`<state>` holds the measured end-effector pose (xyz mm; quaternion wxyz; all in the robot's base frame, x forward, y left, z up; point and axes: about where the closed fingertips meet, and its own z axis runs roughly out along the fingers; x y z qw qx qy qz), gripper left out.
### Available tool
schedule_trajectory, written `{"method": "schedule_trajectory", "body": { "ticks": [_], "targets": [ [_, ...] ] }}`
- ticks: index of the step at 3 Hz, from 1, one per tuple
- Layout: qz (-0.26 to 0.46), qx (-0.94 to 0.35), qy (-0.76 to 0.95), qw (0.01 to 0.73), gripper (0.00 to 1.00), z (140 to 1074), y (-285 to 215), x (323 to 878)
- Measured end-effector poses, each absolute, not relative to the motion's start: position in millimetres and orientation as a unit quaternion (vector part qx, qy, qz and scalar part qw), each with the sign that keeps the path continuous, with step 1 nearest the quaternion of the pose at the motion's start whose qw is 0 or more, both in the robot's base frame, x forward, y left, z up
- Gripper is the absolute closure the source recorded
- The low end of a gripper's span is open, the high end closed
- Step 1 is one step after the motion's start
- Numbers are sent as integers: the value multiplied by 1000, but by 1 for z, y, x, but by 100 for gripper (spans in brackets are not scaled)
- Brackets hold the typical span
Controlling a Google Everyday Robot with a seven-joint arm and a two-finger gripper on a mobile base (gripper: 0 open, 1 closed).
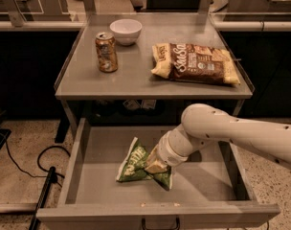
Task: Pick green jalapeno chip bag from top drawer and place on counter
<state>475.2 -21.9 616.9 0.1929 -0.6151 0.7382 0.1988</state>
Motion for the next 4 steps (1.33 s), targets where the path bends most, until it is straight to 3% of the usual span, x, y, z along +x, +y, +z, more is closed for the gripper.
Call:
{"method": "schedule_trajectory", "body": {
  "ticks": [2, 4],
  "targets": [
    [183, -571, 773, 208, 100, 684, -47, 493],
    [155, -611, 744, 223, 100, 784, -59, 492]
  ]
}}
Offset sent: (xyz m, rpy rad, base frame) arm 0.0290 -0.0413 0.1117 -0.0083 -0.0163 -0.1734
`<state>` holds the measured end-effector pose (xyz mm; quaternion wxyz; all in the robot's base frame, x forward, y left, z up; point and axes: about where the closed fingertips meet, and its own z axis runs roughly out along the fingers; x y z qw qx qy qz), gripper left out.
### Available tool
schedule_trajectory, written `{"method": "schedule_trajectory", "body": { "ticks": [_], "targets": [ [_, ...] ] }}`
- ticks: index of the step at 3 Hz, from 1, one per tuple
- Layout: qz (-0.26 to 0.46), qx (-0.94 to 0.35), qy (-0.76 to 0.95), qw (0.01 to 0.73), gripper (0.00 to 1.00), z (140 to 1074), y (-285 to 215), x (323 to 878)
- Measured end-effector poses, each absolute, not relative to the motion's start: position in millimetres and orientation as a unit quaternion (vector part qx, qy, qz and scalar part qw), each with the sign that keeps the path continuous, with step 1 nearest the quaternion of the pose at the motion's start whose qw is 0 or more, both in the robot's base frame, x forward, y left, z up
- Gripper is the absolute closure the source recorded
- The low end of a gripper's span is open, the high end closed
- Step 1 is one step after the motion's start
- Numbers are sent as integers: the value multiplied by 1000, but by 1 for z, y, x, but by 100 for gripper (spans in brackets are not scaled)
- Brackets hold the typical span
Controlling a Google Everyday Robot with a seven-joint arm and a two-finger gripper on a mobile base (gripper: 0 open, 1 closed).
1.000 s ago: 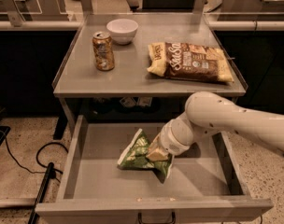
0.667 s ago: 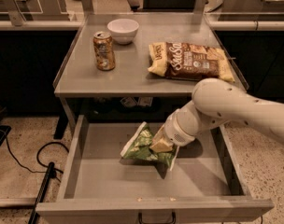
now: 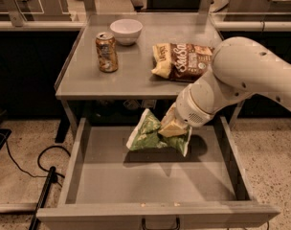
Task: Pick green jalapeno chip bag from top drawer and place on counter
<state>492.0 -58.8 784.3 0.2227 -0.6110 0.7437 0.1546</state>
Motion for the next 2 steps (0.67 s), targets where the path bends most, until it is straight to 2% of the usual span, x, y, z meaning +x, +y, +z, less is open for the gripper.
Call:
{"method": "schedule_trajectory", "body": {
  "ticks": [1, 2],
  "targets": [
    [154, -610, 744, 224, 100, 785, -59, 492],
    [119, -588, 761, 246, 100, 832, -78, 494]
  ]
}}
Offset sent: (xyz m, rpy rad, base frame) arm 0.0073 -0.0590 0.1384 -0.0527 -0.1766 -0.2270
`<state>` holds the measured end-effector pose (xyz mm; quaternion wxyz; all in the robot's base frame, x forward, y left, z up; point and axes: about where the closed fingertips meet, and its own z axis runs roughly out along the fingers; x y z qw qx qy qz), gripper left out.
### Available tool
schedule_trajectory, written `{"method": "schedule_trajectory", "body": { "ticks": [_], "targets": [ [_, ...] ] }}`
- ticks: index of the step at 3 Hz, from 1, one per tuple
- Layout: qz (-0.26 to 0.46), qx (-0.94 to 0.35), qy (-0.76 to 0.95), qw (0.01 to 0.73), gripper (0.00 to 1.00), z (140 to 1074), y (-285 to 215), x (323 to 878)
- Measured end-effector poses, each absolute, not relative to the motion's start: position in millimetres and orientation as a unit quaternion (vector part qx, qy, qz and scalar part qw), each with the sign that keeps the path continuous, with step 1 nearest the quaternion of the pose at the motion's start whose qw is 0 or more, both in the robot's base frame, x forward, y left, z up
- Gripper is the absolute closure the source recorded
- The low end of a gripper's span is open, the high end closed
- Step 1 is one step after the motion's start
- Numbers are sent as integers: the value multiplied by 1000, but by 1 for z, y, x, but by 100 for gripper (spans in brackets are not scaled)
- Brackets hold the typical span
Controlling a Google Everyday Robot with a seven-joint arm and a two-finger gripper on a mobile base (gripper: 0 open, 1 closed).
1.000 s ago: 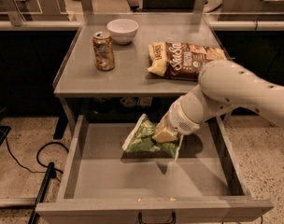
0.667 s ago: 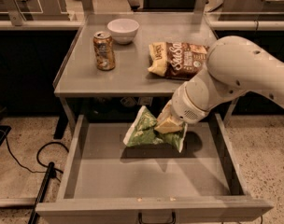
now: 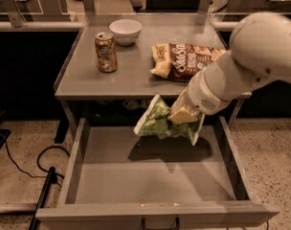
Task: Pick green jalapeno chip bag from top drawer and place on counter
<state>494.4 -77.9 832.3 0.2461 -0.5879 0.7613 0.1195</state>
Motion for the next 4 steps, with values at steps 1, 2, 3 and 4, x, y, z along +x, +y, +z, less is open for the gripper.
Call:
{"method": "schedule_trajectory", "body": {
  "ticks": [1, 2, 3, 4],
  "targets": [
    [45, -572, 766, 290, 100, 925, -99, 494],
    [49, -570, 768, 288, 100, 922, -98, 495],
    [47, -565, 768, 297, 100, 928, -97, 529],
    [47, -561, 767, 307, 100, 944, -95, 580]
  ]
}}
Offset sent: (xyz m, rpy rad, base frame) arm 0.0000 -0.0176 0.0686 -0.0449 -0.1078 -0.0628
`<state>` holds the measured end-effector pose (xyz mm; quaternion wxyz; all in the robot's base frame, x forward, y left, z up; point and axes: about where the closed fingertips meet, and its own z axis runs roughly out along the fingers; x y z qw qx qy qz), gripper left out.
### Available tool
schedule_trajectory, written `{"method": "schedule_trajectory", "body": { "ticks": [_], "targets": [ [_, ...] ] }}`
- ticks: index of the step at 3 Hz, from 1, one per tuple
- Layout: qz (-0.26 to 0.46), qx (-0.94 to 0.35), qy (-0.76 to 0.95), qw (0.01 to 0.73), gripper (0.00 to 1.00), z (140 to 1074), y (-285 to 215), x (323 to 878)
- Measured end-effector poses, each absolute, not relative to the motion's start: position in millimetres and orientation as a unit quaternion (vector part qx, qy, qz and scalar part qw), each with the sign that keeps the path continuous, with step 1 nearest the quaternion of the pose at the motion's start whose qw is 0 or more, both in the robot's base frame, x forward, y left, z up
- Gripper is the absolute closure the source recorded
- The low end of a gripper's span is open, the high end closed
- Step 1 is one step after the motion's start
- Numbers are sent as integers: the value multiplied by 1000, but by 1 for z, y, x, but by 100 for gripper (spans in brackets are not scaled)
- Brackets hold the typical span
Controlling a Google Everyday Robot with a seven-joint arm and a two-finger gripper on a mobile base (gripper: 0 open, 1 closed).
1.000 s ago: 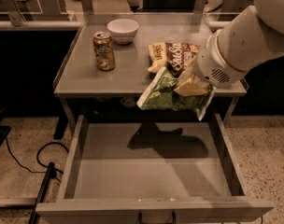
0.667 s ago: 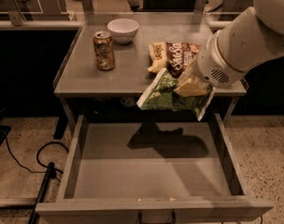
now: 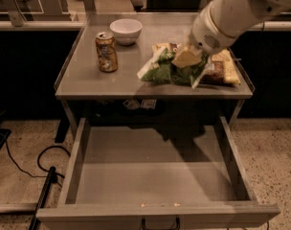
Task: Pick green jalapeno chip bag from top drawer and place on counter
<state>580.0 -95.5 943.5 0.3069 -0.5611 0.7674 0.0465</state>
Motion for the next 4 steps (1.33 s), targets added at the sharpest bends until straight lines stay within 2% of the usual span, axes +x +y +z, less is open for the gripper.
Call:
{"method": "schedule_trajectory", "body": {
  "ticks": [1, 2, 3, 4],
  "targets": [
    [28, -557, 763, 325, 100, 974, -101, 628],
    [18, -550, 753, 360, 100, 1011, -103, 637],
    [18, -550, 753, 360, 100, 1011, -102, 637],
    [12, -540, 758, 366, 100, 1007, -98, 675]
  ]
}}
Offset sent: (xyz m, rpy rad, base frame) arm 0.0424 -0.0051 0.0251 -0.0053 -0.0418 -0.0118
